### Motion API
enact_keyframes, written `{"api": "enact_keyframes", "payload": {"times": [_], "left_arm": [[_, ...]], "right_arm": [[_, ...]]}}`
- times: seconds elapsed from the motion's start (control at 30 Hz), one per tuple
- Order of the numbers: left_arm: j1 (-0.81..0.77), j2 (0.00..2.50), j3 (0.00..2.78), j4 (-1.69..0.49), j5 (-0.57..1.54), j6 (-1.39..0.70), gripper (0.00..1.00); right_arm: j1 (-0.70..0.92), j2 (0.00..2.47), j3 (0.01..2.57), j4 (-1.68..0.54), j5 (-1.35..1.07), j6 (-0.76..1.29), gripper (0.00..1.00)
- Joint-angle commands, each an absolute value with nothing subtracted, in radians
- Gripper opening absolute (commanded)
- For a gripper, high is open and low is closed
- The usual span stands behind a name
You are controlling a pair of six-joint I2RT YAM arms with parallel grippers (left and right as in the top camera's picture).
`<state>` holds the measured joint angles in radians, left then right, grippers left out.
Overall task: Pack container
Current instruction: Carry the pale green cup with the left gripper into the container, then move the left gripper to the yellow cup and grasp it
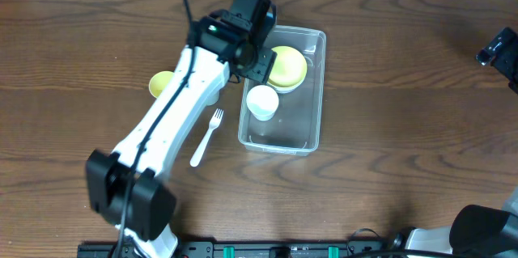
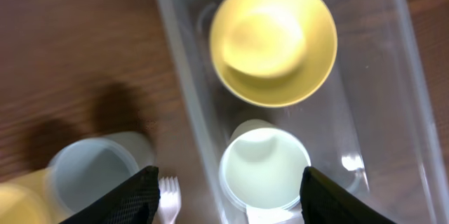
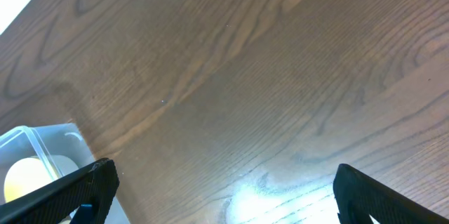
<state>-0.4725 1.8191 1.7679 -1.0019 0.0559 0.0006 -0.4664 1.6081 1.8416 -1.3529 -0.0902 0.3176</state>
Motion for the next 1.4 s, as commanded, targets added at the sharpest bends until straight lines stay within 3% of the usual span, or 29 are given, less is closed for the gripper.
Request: {"api": "enact_keyframes", "payload": {"times": [0.0, 0.13, 0.37, 0.57, 0.8, 0.9, 1.03, 1.13, 1.37], "left_arm": [[-0.466, 1.736, 1.836, -1.079, -0.088, -0.001, 0.66], [-0.406, 1.689, 1.835, -1.210, -0.170, -0.039, 0.72], [-0.121, 1.731, 1.725, -1.245, -0.105, -0.125, 0.77], [0.072, 1.837, 1.601, -1.108, 0.035, -0.125, 0.75], [0.105, 1.972, 1.585, -1.019, 0.064, -0.045, 0.68], [0.105, 2.016, 1.585, -1.003, 0.064, -0.046, 0.58], [0.106, 2.045, 1.585, -0.986, 0.064, -0.046, 0.22], [0.106, 2.042, 1.588, -0.974, 0.063, -0.046, 0.06], [0.105, 1.933, 1.639, -1.019, -0.020, -0.045, 0.06]], "right_arm": [[-0.470, 1.599, 1.842, -1.354, -0.090, 0.306, 0.99], [-0.470, 1.599, 1.842, -1.354, -0.090, 0.306, 0.99], [-0.470, 1.599, 1.842, -1.354, -0.090, 0.306, 0.99], [-0.470, 1.599, 1.842, -1.354, -0.090, 0.306, 0.99], [-0.470, 1.599, 1.842, -1.354, -0.090, 0.306, 0.99], [-0.470, 1.599, 1.842, -1.354, -0.090, 0.306, 0.99], [-0.470, 1.599, 1.842, -1.354, -0.090, 0.306, 0.99], [-0.470, 1.599, 1.842, -1.354, -0.090, 0.306, 0.99], [-0.470, 1.599, 1.842, -1.354, -0.090, 0.306, 0.99]]}}
